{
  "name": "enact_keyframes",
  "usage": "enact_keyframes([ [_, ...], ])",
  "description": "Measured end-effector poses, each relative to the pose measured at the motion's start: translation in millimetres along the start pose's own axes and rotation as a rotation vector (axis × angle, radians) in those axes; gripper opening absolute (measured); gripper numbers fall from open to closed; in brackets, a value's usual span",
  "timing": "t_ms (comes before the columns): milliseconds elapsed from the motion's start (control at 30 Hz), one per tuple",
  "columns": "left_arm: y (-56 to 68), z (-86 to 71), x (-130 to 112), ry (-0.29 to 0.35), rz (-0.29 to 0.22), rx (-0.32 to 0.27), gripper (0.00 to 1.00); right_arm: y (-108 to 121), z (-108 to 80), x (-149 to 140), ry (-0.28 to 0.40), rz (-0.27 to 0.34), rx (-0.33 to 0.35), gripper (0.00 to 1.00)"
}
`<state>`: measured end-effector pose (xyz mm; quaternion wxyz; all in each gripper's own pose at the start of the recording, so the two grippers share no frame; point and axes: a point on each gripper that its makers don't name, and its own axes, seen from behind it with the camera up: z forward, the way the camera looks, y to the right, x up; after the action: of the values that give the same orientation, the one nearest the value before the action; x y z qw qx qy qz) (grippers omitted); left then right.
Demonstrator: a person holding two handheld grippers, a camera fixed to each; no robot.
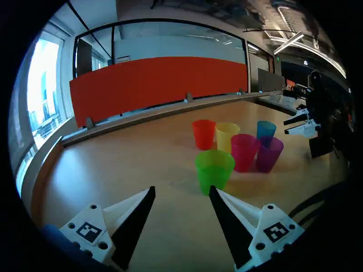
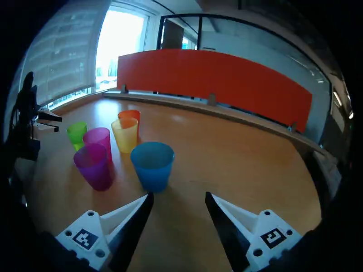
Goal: Pour water
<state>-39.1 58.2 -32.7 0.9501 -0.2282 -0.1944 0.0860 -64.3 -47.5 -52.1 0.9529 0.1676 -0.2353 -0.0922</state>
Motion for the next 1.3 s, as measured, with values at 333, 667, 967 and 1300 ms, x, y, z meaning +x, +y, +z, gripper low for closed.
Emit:
enact_keyframes([
  [333,-20.4,-17.8,16,0.091,-0.047,0.085,0.88,17,-14.0,28,0.137,0.018,-0.104,0.88],
  [667,-37.4,-42.2,40,0.194,-0.058,0.174,0.88,26,-24.9,51,0.261,0.038,-0.179,0.88],
  [967,-48.6,-53.5,43,0.266,-0.150,0.213,0.88,37,-28.5,65,0.338,0.091,-0.248,0.87],
  [1300,-63.7,-58.9,47,0.329,-0.199,0.280,0.88,44,-27.4,73,0.368,0.131,-0.284,0.89],
])
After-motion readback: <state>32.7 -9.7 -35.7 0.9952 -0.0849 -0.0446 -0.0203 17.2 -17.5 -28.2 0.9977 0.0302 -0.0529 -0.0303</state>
